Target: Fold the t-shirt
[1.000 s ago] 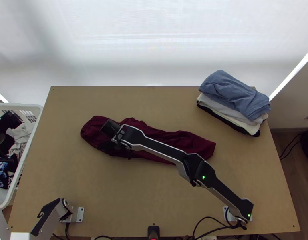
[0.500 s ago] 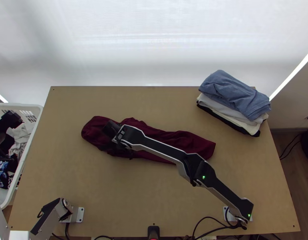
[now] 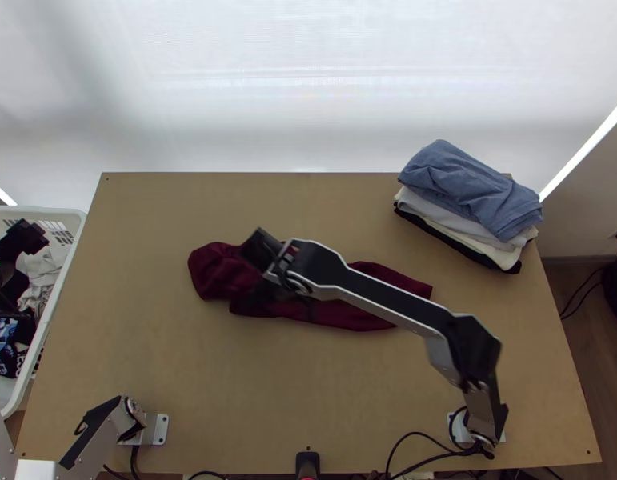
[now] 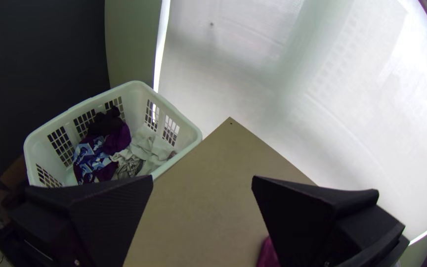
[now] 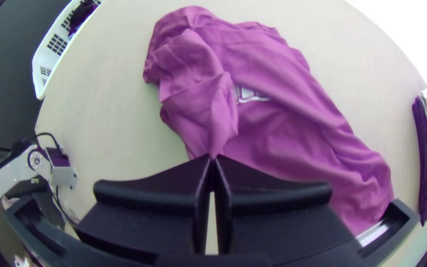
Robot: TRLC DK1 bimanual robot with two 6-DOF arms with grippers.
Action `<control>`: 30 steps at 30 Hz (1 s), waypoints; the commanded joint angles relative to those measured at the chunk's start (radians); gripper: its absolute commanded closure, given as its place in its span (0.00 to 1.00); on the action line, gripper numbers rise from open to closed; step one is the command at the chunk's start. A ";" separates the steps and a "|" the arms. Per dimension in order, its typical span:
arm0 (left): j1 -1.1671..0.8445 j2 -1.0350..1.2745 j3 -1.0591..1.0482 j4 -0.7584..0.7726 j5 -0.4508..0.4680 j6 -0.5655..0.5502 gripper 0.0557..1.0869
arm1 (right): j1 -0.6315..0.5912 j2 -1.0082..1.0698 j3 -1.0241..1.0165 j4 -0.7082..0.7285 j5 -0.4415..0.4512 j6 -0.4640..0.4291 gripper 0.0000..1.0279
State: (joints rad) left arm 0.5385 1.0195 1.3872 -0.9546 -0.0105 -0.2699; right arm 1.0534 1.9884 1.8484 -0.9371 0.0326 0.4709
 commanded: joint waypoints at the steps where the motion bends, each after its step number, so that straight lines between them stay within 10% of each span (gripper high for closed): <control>1: -0.008 0.005 0.001 0.007 0.009 -0.022 0.05 | -0.003 -0.100 -0.176 0.046 -0.007 -0.058 0.97; 30: -0.040 0.024 0.018 0.011 0.009 -0.042 0.05 | -0.440 -0.474 -0.772 0.446 0.062 -0.437 0.97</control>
State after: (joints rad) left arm 0.5053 1.0340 1.3876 -0.9516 -0.0101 -0.2890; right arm 0.6250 1.5383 1.1137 -0.5137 0.0681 0.0860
